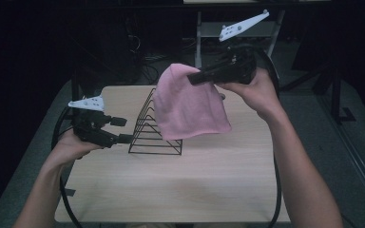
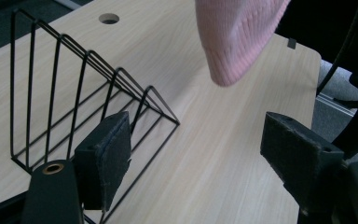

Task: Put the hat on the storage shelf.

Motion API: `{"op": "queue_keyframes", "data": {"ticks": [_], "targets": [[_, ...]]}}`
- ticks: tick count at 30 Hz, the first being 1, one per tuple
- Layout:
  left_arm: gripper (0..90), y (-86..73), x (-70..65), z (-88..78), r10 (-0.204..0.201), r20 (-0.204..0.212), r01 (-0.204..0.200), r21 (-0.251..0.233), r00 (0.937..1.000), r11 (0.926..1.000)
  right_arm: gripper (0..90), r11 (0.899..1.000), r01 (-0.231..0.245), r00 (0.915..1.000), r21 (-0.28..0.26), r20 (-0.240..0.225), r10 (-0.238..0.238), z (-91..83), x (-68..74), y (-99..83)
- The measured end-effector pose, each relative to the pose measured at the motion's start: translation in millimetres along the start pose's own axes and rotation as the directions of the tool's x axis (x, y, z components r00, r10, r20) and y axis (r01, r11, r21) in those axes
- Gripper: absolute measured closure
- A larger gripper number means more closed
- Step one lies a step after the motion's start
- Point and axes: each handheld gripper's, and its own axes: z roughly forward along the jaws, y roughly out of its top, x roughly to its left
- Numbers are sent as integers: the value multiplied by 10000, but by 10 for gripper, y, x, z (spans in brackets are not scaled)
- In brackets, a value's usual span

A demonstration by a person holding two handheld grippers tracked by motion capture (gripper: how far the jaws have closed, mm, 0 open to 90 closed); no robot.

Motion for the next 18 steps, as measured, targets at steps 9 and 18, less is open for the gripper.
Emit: {"op": "queue_keyframes", "data": {"ticks": [9, 18], "targets": [[260, 174, 74, 49, 89, 232, -89, -13, 9997, 10000, 811, 9998, 170, 9991, -68, -394, -172, 199, -12, 170], [382, 270, 186, 99, -152, 881, 176, -265, 9960, 9995, 811, 9990, 426, 9972, -135, -602, -434, 401, 7, 357]]}}
